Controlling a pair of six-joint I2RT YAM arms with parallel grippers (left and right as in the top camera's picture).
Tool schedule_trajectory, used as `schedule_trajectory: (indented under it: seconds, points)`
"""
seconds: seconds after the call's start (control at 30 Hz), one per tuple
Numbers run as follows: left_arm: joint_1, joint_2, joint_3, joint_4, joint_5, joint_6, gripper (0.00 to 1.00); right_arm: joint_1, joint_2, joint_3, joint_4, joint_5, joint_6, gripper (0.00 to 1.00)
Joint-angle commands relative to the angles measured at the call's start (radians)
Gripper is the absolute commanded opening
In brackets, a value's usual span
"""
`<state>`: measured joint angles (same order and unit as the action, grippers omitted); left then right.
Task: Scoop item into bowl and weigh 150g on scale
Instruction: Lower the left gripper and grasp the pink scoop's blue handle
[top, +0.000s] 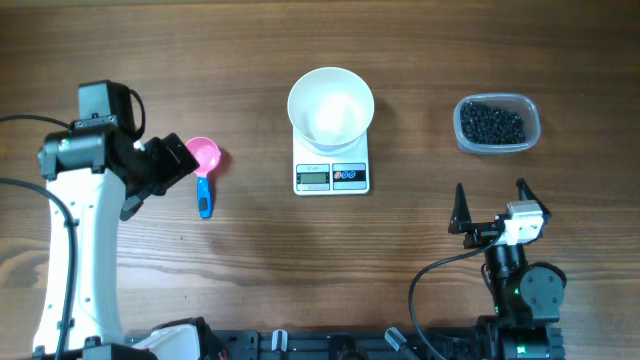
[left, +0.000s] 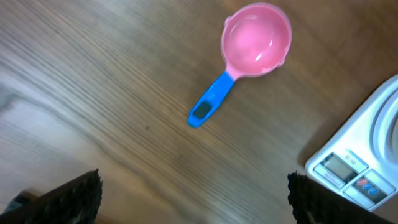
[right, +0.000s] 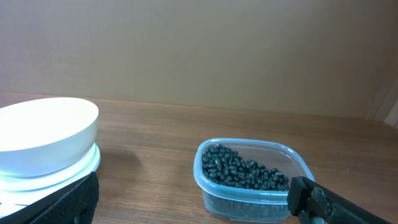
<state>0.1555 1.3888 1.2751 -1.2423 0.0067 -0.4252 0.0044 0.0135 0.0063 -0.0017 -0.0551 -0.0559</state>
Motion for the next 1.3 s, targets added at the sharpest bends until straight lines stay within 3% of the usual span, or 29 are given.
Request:
schedule_trajectory:
  seconds: [0.0,0.13,0.43,0.7,1.07,1.27]
  points:
    - [0.005,0.004,-0.099,0.076,0.03,-0.011,1.0,0.004,-0.006,-0.001,0.002,0.003,0.01,1.0]
    - [0.005,0.005,-0.197,0.156,0.03,-0.088,1.0,0.004,-0.006,-0.001,0.002,0.003,0.01,1.0]
    - [0.005,0.006,-0.241,0.239,0.03,-0.088,1.0,0.004,-0.006,-0.001,0.002,0.003,0.01,1.0]
    - [0.004,0.029,-0.245,0.245,0.03,-0.025,1.0,0.004,-0.006,-0.001,0.002,0.003,0.01,1.0]
    - [0.005,0.226,-0.253,0.29,0.015,0.005,1.0,0.004,-0.006,-0.001,0.002,0.003,0.01,1.0]
    - [0.005,0.228,-0.378,0.449,0.055,0.066,0.96,0.004,-0.006,-0.001,0.002,0.003,0.01,1.0]
